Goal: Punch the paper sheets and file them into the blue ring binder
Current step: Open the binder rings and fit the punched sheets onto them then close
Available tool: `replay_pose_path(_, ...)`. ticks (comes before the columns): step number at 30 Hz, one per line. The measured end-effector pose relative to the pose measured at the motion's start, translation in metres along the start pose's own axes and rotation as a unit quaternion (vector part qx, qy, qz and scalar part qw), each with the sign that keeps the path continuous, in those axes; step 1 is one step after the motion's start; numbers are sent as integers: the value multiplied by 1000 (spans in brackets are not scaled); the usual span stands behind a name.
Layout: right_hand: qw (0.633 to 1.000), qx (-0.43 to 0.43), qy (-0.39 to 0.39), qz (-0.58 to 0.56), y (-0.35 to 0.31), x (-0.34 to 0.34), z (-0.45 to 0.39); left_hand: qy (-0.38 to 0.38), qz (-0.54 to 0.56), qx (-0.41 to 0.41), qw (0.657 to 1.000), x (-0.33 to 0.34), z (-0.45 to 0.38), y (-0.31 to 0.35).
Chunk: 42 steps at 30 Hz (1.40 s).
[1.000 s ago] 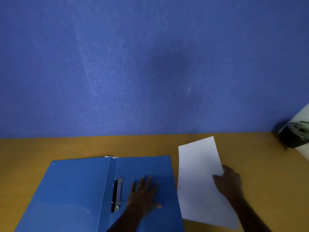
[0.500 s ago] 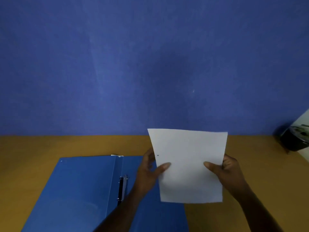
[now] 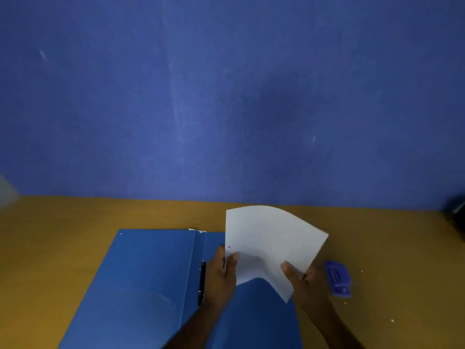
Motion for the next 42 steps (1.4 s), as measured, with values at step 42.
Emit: replay_pose_path(42,975,169,-146,3,14,52,-31,-35,-20,-311,950,-61,-28,-90)
Point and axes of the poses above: each hand's wrist, its own z-axis away from the middle knuckle, its own x-axis out of the palm, y = z × x, the point moved 4 cm from there along -z, towards the middle knuckle, and after that the axes turned 9 degrees about -y, right-handed, at the moved point
